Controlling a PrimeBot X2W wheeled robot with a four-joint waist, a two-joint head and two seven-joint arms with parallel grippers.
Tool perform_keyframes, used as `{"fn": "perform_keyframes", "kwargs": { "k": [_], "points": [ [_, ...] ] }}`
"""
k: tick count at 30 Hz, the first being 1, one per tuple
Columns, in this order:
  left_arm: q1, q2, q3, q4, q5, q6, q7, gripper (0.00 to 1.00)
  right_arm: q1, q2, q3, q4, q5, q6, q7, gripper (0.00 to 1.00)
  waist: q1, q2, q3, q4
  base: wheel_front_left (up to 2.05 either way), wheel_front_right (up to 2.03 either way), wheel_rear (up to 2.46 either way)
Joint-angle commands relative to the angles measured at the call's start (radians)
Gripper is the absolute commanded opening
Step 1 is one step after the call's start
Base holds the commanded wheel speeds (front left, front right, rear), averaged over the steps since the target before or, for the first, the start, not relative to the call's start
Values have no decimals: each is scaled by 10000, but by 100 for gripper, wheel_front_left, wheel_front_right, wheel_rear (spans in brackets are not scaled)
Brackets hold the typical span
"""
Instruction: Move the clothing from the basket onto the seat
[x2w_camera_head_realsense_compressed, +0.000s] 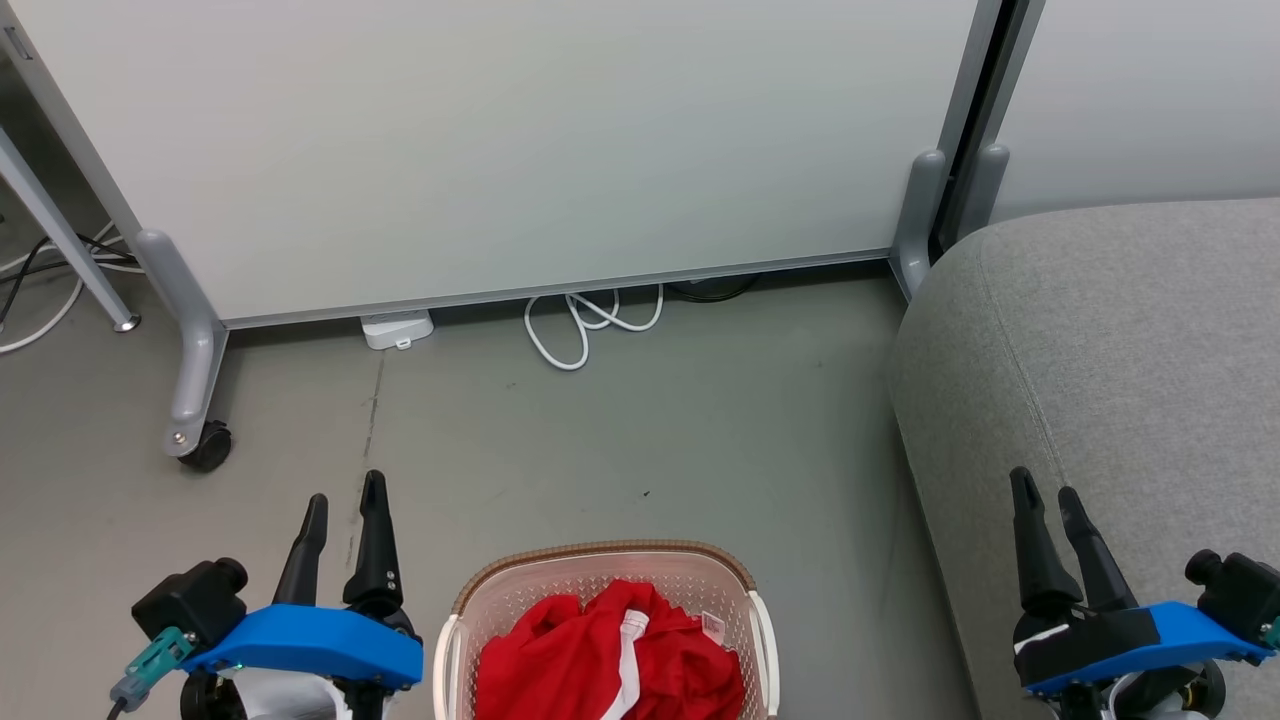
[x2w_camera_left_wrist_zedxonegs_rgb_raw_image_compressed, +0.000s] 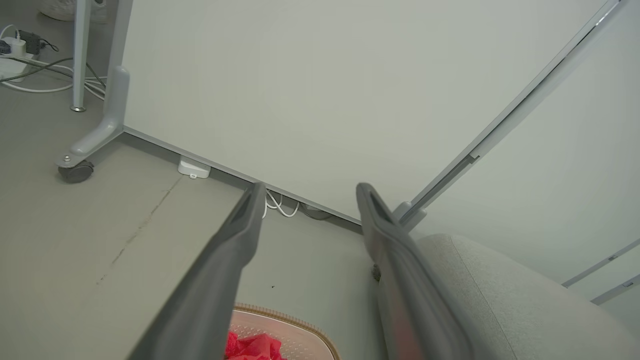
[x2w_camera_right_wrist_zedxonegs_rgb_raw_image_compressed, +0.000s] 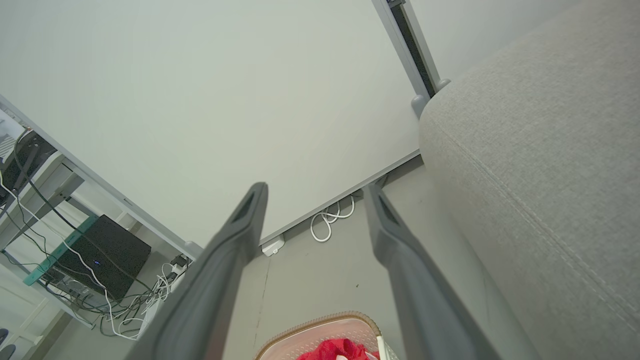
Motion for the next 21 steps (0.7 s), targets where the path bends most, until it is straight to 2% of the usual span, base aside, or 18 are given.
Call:
{"fn": "perform_keyframes", "kwargs": {
  "k": [1,21],
  "points": [
    [-249,116,-89,-147,406,72,-120,100,-144,-76,25,-94,-447,26,-129,100,0,-1,2,6,0,0,0],
    [-302,236,-621,105,2358,170,-660,100,-87,-95,168,-223,-2854,28,-603,100,0,-1,36,9,0,0,0]
  ]
}}
